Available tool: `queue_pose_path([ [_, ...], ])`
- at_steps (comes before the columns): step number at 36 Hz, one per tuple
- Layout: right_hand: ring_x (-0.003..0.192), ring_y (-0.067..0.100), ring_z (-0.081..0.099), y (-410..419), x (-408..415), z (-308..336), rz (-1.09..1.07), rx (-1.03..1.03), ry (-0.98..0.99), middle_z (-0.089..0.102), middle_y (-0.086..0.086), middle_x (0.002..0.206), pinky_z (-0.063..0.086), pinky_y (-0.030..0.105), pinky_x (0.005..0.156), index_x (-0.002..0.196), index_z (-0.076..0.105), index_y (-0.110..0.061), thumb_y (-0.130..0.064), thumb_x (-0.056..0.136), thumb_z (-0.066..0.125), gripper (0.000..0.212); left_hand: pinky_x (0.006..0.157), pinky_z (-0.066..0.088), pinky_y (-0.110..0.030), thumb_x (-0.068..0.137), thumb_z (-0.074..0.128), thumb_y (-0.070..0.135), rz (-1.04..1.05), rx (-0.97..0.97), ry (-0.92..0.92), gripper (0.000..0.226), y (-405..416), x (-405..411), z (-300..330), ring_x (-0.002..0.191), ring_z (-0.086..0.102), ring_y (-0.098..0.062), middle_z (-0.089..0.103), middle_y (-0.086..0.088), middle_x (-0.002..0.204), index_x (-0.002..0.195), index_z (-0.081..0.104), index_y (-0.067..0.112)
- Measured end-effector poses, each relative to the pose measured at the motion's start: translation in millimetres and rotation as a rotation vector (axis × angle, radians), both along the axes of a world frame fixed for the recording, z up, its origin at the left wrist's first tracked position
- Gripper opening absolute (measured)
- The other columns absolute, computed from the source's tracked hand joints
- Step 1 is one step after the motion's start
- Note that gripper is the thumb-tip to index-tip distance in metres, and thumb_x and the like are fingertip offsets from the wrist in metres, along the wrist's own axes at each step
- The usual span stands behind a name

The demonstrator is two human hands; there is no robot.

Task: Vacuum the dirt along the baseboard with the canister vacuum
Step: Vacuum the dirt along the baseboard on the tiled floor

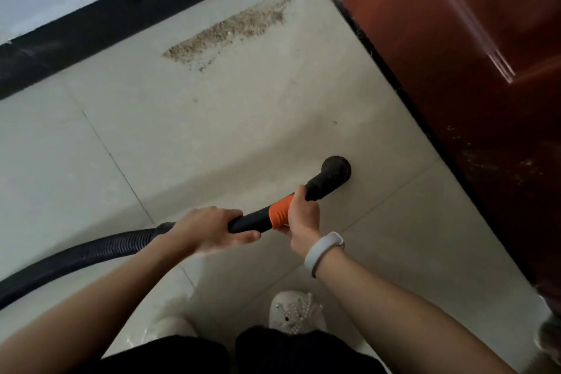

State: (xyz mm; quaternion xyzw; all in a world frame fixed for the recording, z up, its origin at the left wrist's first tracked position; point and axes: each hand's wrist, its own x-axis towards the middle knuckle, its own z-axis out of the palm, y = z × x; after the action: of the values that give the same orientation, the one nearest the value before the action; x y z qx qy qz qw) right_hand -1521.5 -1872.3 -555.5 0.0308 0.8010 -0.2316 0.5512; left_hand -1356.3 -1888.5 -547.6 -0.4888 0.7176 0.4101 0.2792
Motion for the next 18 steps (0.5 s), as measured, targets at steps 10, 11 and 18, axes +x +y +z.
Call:
queue_pose_path([
  [10, 0.109, 0.033, 0.057, -30, 58, 0, 0.100, -0.145, -0.061, 0.052, 0.018, 0.133, 0.055, 0.044, 0.087, 0.139, 0.036, -0.002, -0.038, 0.099, 0.040, 0.054, 0.058, 0.039, -0.030, 0.087, 0.045, 0.067, 0.315, -0.193, 0.065, 0.041, 14, 57, 5, 0.063, 0.058, -0.016, 0.058, 0.004, 0.064, 0.076, 0.051, 0.029],
  [11, 0.105, 0.031, 0.057, -34, 66, 3, 0.112, -0.149, -0.113, 0.052, 0.017, 0.133, 0.056, 0.040, 0.080, 0.140, 0.034, -0.004, -0.037, 0.100, 0.040, 0.053, 0.059, 0.041, -0.031, 0.088, 0.046, 0.065, 0.340, -0.207, 0.070, 0.041, 14, 65, 7, 0.062, 0.059, -0.018, 0.059, 0.002, 0.064, 0.077, 0.052, 0.027],
  [18, 0.110, 0.031, 0.060, 6, 116, 5, 0.131, -0.049, -0.364, 0.053, 0.016, 0.131, 0.056, 0.032, 0.052, 0.140, 0.032, -0.010, -0.037, 0.100, 0.043, 0.050, 0.062, 0.050, -0.034, 0.085, 0.056, 0.061, 0.416, -0.116, -0.028, 0.037, 53, 130, 4, 0.051, 0.056, -0.017, 0.057, 0.003, 0.054, 0.082, 0.065, 0.026],
])
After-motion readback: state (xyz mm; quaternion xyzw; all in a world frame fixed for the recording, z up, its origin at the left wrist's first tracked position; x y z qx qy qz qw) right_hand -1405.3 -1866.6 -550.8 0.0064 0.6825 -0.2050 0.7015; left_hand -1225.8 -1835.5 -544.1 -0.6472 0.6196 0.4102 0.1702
